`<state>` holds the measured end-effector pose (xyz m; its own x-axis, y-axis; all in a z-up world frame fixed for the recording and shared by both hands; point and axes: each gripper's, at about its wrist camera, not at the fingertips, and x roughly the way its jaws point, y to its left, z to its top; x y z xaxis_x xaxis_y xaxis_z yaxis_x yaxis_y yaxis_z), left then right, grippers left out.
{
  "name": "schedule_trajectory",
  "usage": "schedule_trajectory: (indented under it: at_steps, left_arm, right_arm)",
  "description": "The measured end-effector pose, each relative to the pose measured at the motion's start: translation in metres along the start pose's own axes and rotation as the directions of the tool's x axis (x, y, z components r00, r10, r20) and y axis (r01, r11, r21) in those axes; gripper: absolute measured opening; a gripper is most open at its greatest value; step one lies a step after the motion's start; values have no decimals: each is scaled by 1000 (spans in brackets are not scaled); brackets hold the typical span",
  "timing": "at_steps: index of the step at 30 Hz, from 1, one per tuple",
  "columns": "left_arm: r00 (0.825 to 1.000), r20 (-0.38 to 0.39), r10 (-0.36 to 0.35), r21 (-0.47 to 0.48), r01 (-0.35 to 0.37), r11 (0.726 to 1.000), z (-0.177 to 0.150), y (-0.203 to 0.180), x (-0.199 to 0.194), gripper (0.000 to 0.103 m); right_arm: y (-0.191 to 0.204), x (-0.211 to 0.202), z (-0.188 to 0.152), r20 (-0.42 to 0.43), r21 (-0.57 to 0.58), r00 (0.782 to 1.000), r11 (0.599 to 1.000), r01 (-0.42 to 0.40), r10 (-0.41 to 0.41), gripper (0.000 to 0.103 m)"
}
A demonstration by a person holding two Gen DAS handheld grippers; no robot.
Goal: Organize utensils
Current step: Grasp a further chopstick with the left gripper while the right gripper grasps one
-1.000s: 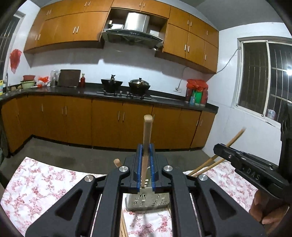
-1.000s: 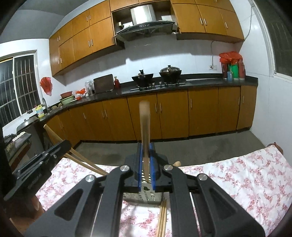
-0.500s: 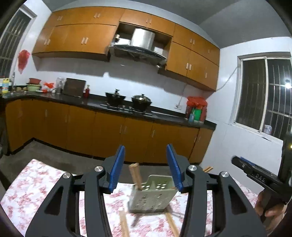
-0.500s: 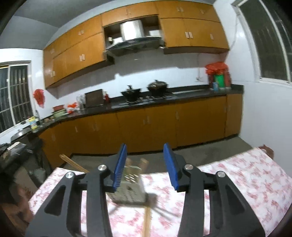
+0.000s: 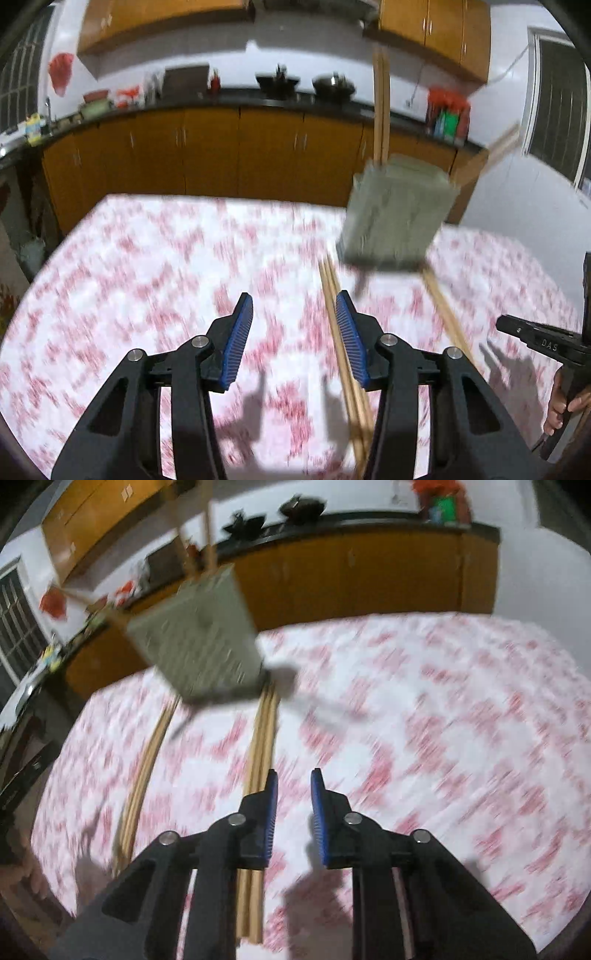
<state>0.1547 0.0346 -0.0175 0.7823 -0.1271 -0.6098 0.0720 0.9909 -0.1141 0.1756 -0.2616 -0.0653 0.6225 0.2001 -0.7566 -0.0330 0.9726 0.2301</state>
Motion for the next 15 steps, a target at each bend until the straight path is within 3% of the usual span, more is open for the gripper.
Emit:
schedule_trajectory:
  at_steps: [10, 15]
  left_arm:
    - [990, -131, -48, 18, 51, 999, -42, -14, 24, 36]
    - [985, -160, -70, 16, 74, 997, -48, -18, 28, 30]
  right_arm:
    - [16, 25, -22, -78, -53, 997, 999, -3, -1, 14]
    - [9, 24, -20, -50, -44, 996, 997, 71, -73, 8]
